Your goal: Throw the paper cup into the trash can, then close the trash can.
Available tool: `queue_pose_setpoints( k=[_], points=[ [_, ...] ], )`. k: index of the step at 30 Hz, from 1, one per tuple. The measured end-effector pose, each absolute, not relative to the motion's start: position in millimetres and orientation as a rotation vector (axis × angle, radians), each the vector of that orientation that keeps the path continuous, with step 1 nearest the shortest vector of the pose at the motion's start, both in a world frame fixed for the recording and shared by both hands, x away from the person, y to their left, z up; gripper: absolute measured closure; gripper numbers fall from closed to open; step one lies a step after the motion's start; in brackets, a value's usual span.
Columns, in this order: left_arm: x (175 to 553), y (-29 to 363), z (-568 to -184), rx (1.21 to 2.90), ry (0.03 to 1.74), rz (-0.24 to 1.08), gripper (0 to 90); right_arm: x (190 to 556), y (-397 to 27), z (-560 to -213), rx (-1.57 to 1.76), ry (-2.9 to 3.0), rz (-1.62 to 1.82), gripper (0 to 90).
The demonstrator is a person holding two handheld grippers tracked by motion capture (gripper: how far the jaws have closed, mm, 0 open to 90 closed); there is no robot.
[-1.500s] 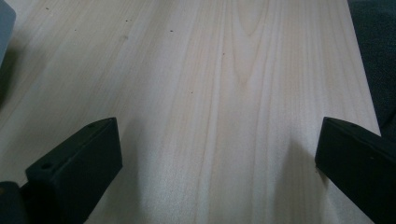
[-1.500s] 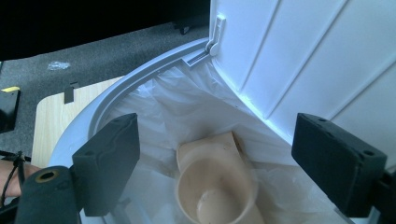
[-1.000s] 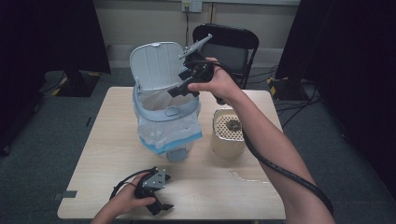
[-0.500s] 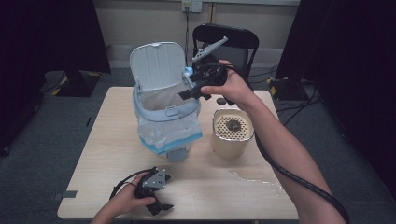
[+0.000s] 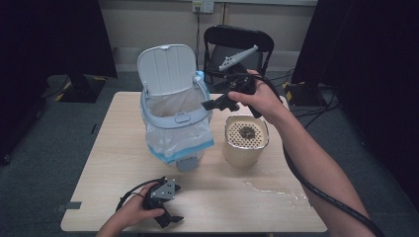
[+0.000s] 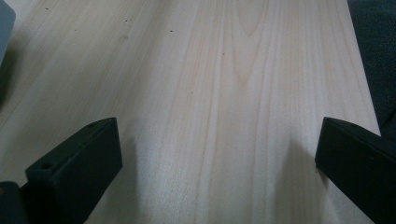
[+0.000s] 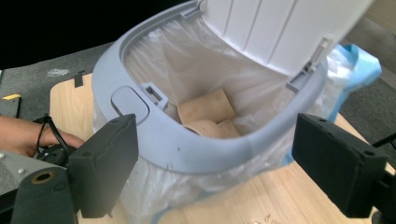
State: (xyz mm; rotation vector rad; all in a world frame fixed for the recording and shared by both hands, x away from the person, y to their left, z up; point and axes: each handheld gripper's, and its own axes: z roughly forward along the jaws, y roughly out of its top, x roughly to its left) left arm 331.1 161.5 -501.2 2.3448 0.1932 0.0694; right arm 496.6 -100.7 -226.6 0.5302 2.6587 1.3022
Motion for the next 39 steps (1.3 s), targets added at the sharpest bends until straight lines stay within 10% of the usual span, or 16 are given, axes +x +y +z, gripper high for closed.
queue_pose_setpoints(
  k=[39],
  points=[
    [331, 161, -502, 2.336, 0.196, 0.070, 0.0, 468, -166, -278, 0.582, 2.651, 1.257, 14.2]
  ],
)
